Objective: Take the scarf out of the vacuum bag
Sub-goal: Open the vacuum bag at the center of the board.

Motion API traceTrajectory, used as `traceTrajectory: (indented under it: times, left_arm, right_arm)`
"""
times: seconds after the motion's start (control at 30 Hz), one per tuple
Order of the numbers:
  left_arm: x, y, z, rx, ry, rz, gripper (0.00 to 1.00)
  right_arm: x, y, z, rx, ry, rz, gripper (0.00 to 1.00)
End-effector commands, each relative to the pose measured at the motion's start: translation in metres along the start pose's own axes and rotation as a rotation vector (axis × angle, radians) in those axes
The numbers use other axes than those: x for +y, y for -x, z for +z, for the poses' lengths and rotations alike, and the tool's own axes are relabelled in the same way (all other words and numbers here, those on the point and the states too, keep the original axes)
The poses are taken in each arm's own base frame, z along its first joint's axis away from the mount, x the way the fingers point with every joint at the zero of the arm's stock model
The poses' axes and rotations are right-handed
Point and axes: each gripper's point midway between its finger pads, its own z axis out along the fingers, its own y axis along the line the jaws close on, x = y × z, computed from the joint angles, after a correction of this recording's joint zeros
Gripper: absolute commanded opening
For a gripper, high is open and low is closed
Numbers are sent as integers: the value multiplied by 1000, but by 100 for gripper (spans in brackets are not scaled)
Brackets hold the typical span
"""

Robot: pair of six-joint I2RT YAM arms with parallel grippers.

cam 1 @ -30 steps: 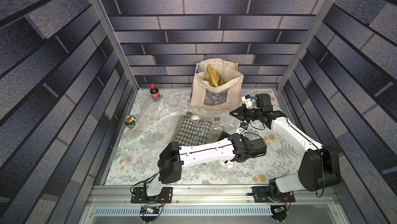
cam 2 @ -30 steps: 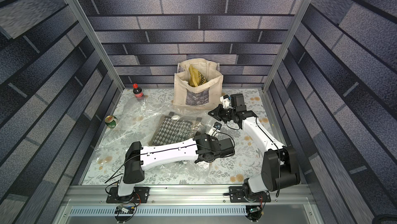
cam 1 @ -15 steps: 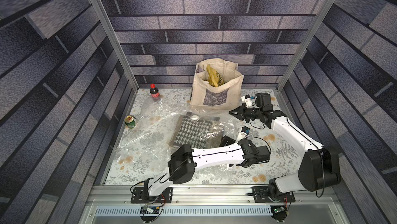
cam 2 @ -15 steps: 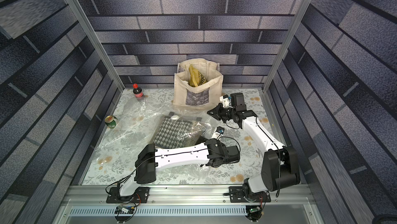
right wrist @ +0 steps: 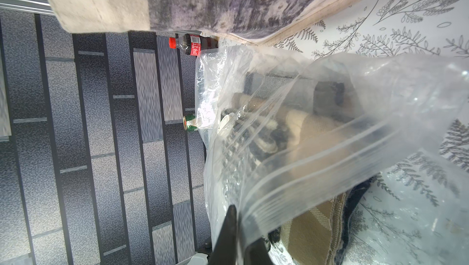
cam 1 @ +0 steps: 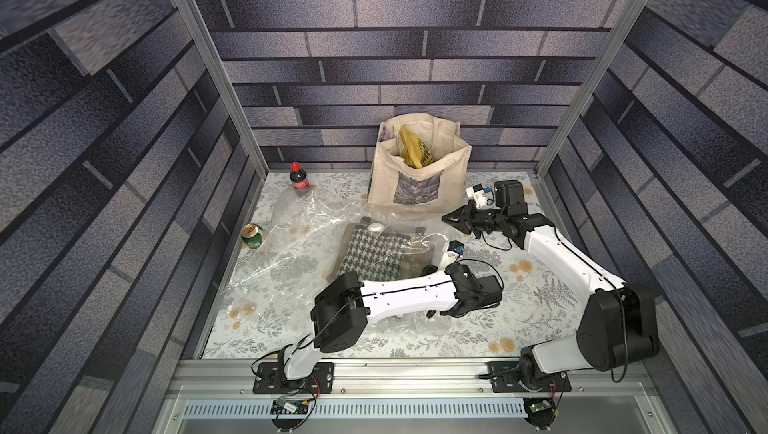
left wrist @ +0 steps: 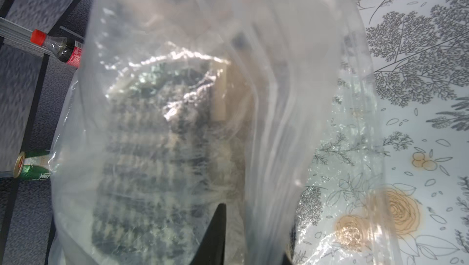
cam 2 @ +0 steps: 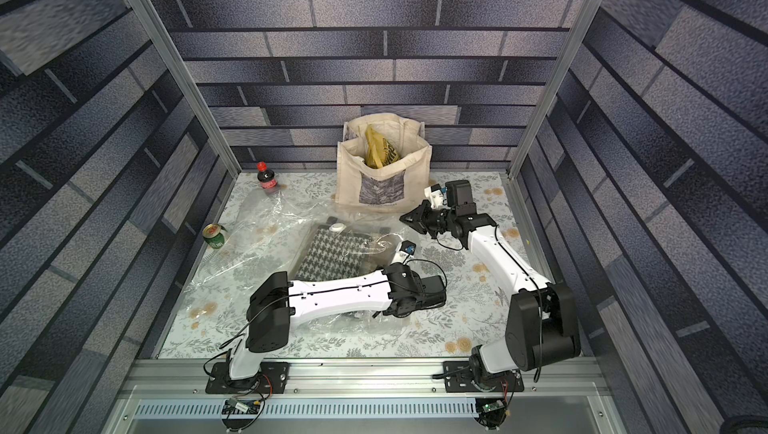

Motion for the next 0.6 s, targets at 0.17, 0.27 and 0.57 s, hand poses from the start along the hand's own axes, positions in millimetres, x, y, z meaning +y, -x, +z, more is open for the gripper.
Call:
traceTrajectory:
  times: [0.17,0.27,0.57]
  left_arm:
    - [27,10,-23,-32,-94,-43,0]
    - [38,8,-22,-28,-126,-73,0]
    - [84,-14,-4,18,-158,-211,0]
  right_arm:
    - [-16,2,8,-6,-49,-7,65]
    - [-13,6,6,-30,-47,-34,85]
    - [3,23,-11,-138,-58,-98,100]
